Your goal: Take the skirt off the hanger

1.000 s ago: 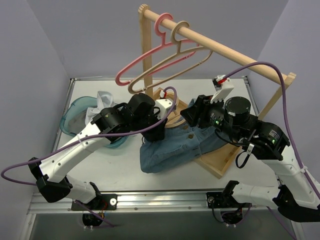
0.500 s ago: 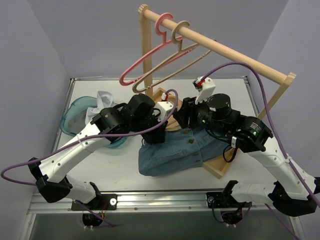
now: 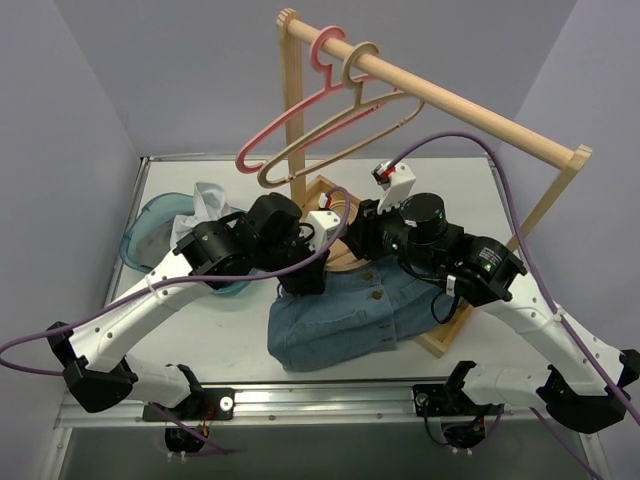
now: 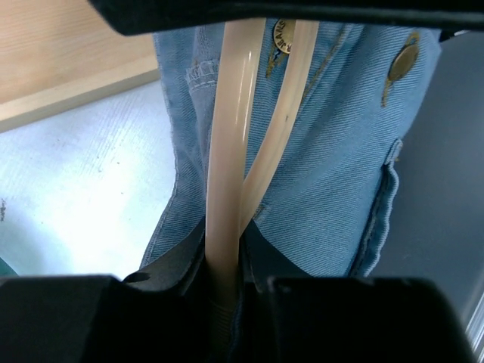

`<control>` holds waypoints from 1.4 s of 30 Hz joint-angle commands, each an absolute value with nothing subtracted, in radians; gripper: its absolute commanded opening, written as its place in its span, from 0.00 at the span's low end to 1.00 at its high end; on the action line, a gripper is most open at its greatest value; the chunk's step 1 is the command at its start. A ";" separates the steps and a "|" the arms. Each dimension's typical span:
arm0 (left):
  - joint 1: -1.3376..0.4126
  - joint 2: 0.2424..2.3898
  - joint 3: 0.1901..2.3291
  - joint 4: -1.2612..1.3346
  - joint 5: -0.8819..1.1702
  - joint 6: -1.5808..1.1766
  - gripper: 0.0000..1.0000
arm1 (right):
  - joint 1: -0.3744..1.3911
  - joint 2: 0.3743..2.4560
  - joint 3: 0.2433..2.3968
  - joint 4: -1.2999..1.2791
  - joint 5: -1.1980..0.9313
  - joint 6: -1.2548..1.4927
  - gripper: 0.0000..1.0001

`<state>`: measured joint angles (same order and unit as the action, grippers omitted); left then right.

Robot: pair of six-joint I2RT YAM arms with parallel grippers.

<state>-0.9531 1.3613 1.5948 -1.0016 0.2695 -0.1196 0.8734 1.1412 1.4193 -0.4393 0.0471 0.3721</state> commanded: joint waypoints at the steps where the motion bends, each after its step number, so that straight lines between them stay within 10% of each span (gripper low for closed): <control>1: -0.934 1.269 1.608 -0.835 0.367 -0.127 0.02 | 0.876 1.132 1.384 -0.404 0.046 0.362 0.11; 4: -0.931 1.256 1.600 -0.819 0.362 -0.130 0.02 | 0.876 1.123 1.359 -0.382 0.055 0.380 0.00; 9: -0.925 1.206 1.557 -0.787 0.331 -0.133 0.67 | 0.877 1.062 1.342 -0.393 0.121 0.407 0.00; 13: -0.917 1.137 1.503 -0.767 0.304 -0.124 0.86 | 0.877 1.011 1.345 -0.436 0.140 0.408 0.00; 42: -0.913 1.126 1.356 -0.706 0.416 -0.178 0.82 | 0.879 0.956 1.439 -0.436 0.106 0.443 0.00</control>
<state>-0.9192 1.1244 1.3621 -0.7506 0.3866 -0.1761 0.8780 0.9787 1.3788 -0.5079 0.0994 0.4500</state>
